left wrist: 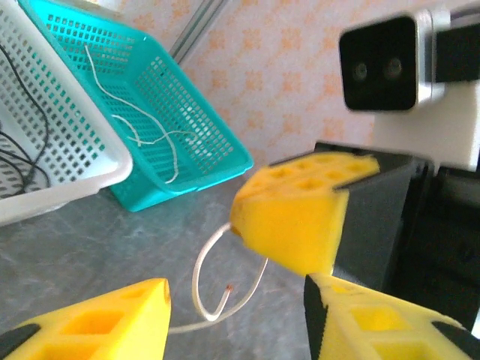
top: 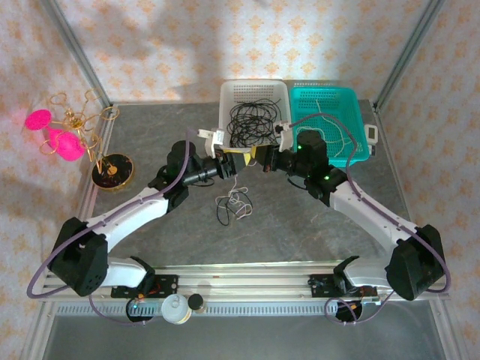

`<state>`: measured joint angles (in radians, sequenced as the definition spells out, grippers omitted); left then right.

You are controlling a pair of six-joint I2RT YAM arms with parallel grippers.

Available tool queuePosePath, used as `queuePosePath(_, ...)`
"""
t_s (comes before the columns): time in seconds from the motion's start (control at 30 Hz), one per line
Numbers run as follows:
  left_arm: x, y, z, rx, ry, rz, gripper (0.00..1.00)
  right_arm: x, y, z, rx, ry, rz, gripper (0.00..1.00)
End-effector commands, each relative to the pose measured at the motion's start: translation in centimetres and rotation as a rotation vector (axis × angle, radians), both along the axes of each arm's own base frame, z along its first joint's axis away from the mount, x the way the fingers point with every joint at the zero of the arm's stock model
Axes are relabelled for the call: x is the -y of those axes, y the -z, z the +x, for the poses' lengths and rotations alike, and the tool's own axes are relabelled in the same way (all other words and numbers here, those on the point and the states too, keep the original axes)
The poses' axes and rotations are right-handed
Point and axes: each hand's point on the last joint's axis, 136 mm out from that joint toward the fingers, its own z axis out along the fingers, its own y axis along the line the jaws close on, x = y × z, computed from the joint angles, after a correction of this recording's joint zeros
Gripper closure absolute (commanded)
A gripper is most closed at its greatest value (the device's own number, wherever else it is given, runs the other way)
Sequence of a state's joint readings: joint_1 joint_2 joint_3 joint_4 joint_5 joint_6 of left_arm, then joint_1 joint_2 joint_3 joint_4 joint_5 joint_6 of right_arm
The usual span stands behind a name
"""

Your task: Untangle the cables

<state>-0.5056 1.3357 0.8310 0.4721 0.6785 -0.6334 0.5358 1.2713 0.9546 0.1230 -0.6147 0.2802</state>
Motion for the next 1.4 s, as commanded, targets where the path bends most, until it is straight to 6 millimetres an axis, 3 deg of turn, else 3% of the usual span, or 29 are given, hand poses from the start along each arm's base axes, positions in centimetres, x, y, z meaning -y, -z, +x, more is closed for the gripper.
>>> queuePosePath(0.0, 0.3, -2.5, 0.2, 0.0, -0.006, -0.123, 0.58, -0.1, -1.5, -0.2, 0.037, -0.014, 0.047, 1.0)
queuePosePath(0.17, 0.4, -0.9, 0.3, -0.042, -0.016, -0.097, 0.58, 0.0, -1.5, -0.2, 0.038, -0.01, 0.05, 1.0)
queuePosePath(0.47, 0.6, 0.0, -0.3, -0.061, -0.023, -0.104, 0.55, 0.0, -1.6, 0.0, 0.034, -0.01, 0.063, 1.0)
queuePosePath(0.83, 0.8, -0.9, 0.5, -0.038, -0.049, -0.135, 0.8, -0.2, -1.4, 0.0, 0.023, -0.02, 0.071, 1.0)
queuePosePath(1.17, 0.6, 0.1, 0.3, -0.045, -0.055, -0.102, 0.83, -0.3, -1.8, 0.2, 0.029, -0.023, 0.08, 1.0)
queuePosePath(1.3, 0.4, 0.2, 0.6, -0.033, -0.071, -0.062, 1.0, -0.3, -1.5, 0.2, 0.03, -0.022, 0.067, 1.0)
queuePosePath(1.37, 0.1, 0.3, 0.6, -0.01, -0.083, 0.0, 1.0, -0.2, -1.2, 0.3, 0.031, -0.018, 0.053, 1.0)
